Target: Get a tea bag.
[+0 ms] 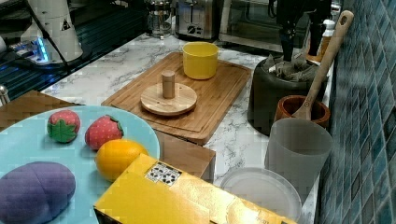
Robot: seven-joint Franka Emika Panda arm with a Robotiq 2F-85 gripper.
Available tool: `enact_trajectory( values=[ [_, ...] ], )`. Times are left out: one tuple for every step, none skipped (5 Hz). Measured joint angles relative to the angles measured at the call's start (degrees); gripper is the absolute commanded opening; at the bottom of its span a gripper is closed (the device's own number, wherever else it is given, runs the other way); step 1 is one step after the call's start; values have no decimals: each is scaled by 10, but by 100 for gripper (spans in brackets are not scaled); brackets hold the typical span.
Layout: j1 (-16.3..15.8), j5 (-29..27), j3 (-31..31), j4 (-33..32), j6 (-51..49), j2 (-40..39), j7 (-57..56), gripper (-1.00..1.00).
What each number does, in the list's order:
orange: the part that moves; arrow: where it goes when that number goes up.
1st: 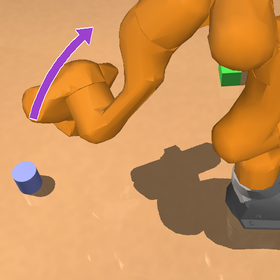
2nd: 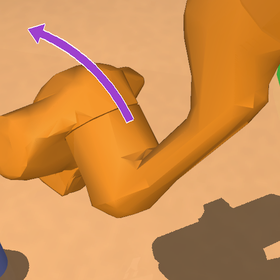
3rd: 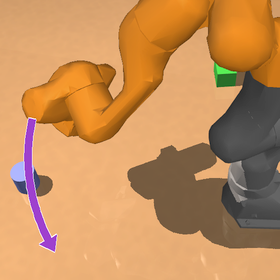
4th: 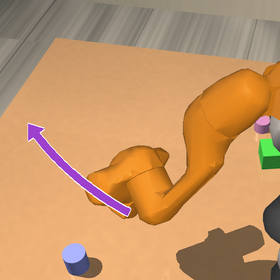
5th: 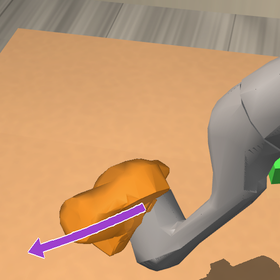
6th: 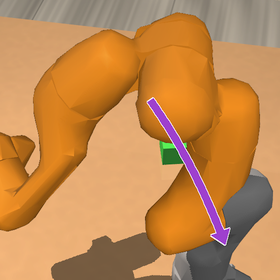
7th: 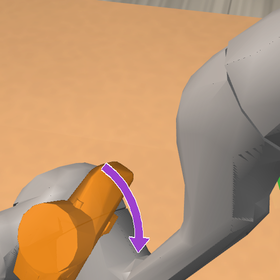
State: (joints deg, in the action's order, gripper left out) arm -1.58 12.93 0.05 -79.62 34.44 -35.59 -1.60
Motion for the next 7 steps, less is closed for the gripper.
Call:
enact_trajectory(
  values=[
    [-2,0,0,0,-18,0,0,-100],
    [-2,0,4,1,-23,0,0,-100],
    [-1,-1,10,0,1,3,0,-100],
    [-1,-21,9,-10,27,17,0,-100],
    [0,-27,8,-18,17,45,0,-100],
    [5,-54,11,-32,1,92,-4,-100],
    [19,-91,19,-28,-102,141,-45,-100]
  ],
)
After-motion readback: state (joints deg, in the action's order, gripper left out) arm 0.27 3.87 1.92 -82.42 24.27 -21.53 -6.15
